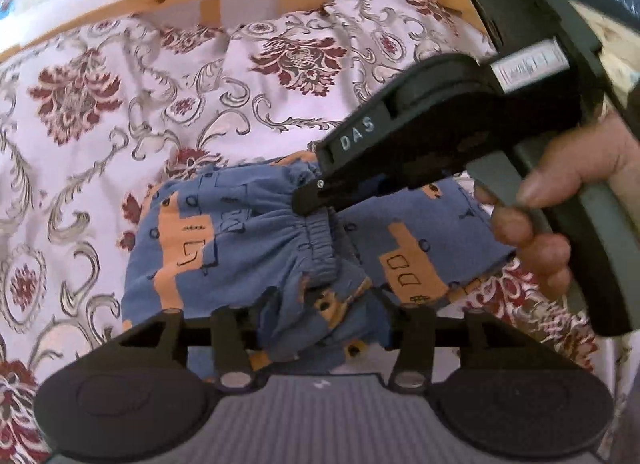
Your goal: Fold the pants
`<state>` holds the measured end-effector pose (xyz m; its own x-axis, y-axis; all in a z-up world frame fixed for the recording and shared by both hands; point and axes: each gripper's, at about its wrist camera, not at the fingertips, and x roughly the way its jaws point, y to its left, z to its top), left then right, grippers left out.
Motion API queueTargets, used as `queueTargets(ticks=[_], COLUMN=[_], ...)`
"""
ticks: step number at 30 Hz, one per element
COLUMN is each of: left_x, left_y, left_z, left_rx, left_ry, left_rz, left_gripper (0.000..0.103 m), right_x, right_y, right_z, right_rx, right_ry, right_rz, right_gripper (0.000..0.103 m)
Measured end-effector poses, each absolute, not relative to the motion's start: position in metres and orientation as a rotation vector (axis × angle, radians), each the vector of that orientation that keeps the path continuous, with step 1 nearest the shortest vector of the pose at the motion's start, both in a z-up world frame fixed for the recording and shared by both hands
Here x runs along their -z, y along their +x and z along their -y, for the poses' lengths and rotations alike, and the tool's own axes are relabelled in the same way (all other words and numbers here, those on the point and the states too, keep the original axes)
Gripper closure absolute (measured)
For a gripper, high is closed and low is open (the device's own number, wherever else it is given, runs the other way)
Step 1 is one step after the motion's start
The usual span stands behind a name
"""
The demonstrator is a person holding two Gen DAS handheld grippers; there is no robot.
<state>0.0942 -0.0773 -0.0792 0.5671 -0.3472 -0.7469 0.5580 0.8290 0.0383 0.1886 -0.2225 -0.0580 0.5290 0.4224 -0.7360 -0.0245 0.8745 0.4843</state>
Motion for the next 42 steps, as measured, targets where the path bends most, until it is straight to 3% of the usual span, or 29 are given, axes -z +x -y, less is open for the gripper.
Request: queueTargets(ticks=[6,11,14,16,31,42], left_x=[0.086,0.088,0.085,0.079,0.024,0.054], left_y=[0.096,0.093,0.096,0.099,0.093,0.088], left_z=[0.083,0.088,0.083,0.077,0.092,0.152], left_rx=[0.525,0.504,0.491,0.48,0.51,0.6], left_ry=[0.337,0.398,0.359,0.312,0.22,0.266], left_rz=[-0.805,-0.78,-0.791,-0.805,-0.736,-0.76], left_gripper=[0.061,0.086,0.093,0.098,0.098,0.098], right_x=[0.057,0.067,0.069,0.065,0.001,0.017], right_y=[0.188,0.19,0.19,0.187,0.177,0.161], right_z=[0.221,0.222,0.222,0.22,0.234,0.285], right_rx=[-0.263,-0.241,-0.24,-0.247,-0.28,-0.166], right_ry=[0.423,0.458,0.495,0.498,0.408,0.322], right_rz=[-0.977,-0.985,-0.98,-0.96,-0.836,-0.86], right_gripper=[0.073,0.071,0.087,0.091,0.094,0.094])
